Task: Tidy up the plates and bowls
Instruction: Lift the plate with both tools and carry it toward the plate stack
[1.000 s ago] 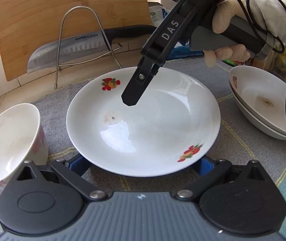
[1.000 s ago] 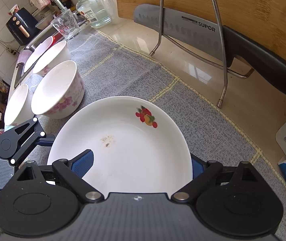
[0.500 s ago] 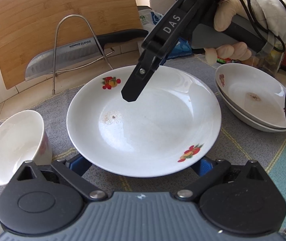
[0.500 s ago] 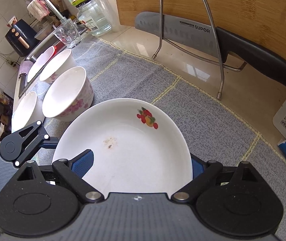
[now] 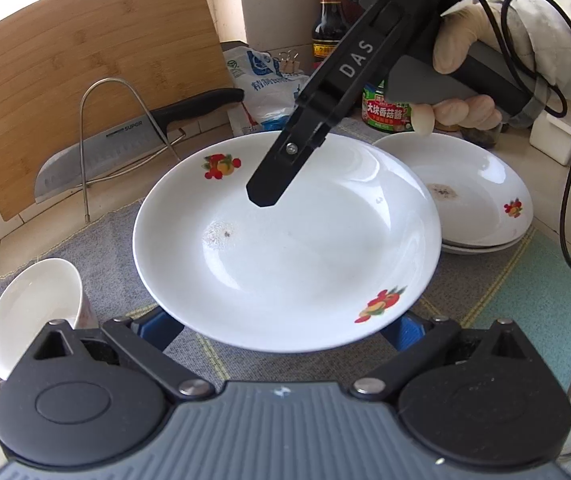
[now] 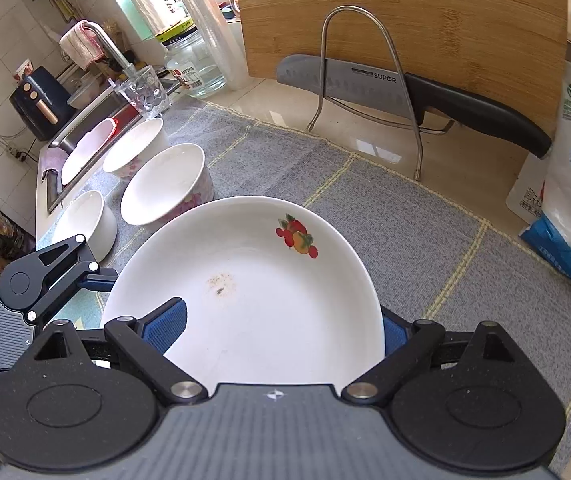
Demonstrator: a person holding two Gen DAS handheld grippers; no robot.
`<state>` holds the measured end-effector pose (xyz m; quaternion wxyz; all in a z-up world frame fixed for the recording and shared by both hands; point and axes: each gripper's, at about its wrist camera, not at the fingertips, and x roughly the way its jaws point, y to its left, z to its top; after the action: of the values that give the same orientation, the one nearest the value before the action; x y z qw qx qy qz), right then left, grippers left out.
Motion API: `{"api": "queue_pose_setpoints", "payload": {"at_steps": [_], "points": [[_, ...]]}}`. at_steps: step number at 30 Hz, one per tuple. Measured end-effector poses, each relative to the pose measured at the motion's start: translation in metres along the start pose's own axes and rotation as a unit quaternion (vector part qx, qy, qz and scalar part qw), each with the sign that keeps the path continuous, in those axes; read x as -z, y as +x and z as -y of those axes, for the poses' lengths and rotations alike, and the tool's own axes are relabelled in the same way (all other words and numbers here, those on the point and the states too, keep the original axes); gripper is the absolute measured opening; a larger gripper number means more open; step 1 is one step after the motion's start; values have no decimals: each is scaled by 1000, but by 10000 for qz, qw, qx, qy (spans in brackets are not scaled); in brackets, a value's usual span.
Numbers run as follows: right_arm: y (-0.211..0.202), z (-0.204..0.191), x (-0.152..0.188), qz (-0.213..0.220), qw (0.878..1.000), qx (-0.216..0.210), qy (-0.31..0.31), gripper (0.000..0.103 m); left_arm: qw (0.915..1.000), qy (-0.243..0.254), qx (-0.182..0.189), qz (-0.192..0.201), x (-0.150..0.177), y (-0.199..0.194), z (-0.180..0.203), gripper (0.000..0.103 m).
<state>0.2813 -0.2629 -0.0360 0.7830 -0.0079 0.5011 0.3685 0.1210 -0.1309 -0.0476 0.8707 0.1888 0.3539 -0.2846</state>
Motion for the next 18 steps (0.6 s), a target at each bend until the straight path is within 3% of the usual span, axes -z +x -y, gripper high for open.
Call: {"api": "queue_pose_setpoints", "payload": {"at_steps": [18], "points": [[-64,13,87,491,9919,743,905,98,9928,807,881,74,-20,8,55,101]]}}
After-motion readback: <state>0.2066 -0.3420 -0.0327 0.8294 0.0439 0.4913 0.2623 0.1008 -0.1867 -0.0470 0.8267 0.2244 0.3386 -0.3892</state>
